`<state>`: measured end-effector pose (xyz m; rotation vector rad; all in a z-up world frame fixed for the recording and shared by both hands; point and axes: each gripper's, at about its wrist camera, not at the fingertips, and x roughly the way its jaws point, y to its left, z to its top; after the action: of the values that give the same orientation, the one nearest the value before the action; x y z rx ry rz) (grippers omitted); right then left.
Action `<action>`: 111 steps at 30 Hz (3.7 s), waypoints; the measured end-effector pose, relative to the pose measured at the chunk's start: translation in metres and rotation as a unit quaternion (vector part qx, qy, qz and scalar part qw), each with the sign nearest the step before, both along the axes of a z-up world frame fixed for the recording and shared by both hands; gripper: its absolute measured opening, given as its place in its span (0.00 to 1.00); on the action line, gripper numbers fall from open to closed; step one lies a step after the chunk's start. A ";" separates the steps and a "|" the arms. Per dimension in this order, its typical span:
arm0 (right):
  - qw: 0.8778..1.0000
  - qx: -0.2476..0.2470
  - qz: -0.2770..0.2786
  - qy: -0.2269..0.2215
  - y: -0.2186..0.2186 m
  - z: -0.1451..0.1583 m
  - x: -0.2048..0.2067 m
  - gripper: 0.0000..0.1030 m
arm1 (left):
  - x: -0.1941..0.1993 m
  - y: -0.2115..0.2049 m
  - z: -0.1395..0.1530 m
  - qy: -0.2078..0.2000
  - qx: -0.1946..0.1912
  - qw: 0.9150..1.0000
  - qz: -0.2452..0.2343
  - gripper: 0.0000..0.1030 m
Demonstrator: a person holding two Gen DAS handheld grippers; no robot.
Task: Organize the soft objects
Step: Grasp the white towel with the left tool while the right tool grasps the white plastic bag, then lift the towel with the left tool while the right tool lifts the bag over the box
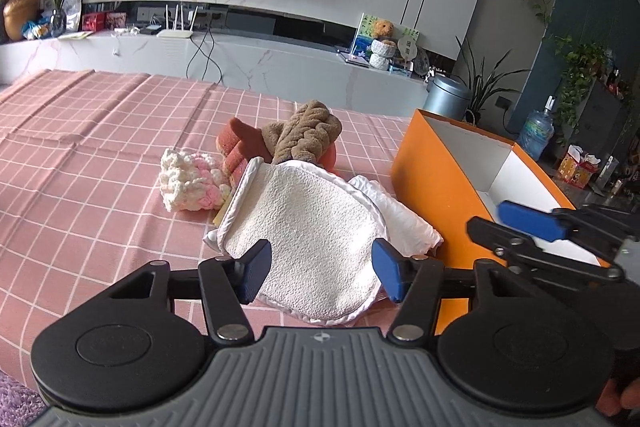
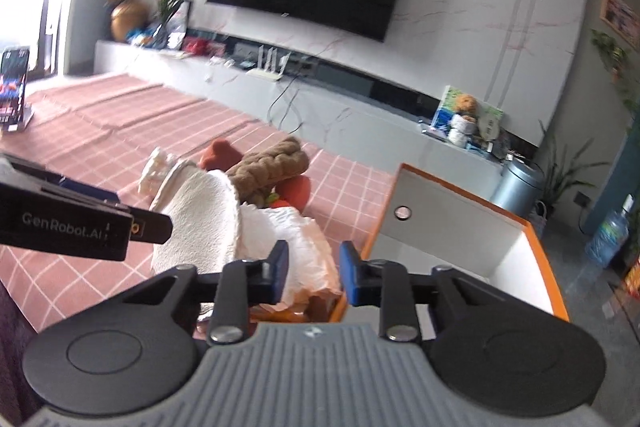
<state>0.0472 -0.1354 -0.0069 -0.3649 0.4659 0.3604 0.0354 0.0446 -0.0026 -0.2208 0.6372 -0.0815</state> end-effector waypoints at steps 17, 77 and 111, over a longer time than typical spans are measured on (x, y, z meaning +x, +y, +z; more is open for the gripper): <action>0.994 -0.024 0.089 0.067 0.065 -0.042 0.040 0.19 | 0.027 0.030 -0.016 0.052 -0.070 0.995 0.044 0.84; 0.996 0.044 0.024 0.076 0.028 0.023 0.070 0.03 | 0.024 0.025 0.020 -0.017 0.048 0.998 0.035 0.06; 0.985 0.154 -0.061 0.037 -0.112 0.107 0.044 0.03 | 0.051 -0.064 0.114 -0.143 -0.043 0.979 -0.139 0.05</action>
<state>0.0917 -0.2477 0.0996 -0.0214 0.4948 0.3215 0.0867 -0.0198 0.1118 -0.1973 0.3746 -0.4046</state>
